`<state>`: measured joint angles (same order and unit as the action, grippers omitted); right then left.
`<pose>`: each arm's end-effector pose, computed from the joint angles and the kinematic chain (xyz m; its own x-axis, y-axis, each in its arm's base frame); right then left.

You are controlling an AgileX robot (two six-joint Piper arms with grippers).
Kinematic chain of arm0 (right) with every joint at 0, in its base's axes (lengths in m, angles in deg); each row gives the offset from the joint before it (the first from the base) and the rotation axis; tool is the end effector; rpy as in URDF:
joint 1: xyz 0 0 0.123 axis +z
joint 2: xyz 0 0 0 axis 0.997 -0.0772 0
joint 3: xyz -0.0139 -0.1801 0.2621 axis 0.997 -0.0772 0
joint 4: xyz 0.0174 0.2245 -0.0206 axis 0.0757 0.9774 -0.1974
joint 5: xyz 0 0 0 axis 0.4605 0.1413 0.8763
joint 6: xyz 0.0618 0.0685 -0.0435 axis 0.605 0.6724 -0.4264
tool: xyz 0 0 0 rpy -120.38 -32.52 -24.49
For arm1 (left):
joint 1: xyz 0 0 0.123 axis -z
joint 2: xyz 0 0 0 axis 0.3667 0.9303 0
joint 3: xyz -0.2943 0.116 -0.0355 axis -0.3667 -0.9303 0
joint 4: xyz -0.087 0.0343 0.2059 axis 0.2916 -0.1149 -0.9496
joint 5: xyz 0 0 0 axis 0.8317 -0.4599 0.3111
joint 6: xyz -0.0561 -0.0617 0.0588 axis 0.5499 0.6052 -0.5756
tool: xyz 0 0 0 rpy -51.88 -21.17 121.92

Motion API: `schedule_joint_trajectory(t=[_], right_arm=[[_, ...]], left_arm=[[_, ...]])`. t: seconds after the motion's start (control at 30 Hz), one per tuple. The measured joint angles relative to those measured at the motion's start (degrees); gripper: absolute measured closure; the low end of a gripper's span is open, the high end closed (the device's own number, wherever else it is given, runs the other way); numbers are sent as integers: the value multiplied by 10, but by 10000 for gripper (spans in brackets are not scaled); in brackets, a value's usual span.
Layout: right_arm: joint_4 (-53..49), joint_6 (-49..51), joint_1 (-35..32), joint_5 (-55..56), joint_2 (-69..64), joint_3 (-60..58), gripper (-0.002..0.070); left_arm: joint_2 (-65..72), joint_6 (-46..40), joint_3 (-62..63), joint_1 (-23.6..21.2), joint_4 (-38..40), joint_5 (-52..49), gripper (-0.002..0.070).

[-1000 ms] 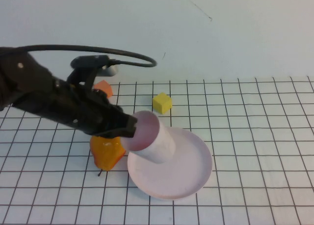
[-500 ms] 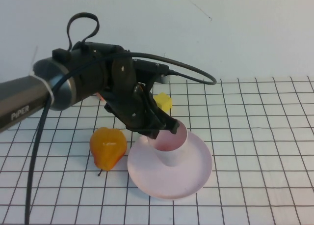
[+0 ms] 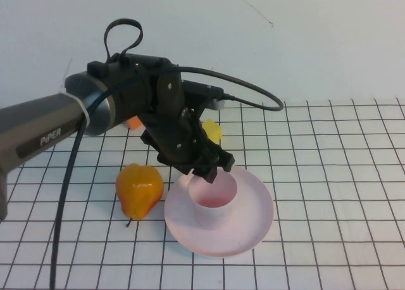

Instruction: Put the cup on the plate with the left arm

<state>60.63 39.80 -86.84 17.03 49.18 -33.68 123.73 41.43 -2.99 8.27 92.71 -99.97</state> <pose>0.0036 -0.0019 0.1682 -0.2917 -0.2282 -0.9289 -0.0308 0.9729 -0.2293 0.3454 -0.2129 0.2641 -0.8569 0.3637 -0.3653 0.4429 0.8820 -0.1610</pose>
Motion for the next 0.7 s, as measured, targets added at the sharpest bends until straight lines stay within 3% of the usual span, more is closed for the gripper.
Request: schedule_joint_trajectory(t=[0.07, 0.17, 0.43, 0.7], right_arm=[[0, 0, 0, 0, 0, 0, 678], [0, 0, 0, 0, 0, 0, 678], [0, 0, 0, 0, 0, 0, 678], [0, 0, 0, 0, 0, 0, 678]], left_arm=[[0, 9, 22, 0, -9, -20, 288], [0, 33, 77, 0, -44, -69, 307], [-51, 63, 195, 0, -142, -125, 622], [-251, 142, 138, 0, -200, -31, 672]])
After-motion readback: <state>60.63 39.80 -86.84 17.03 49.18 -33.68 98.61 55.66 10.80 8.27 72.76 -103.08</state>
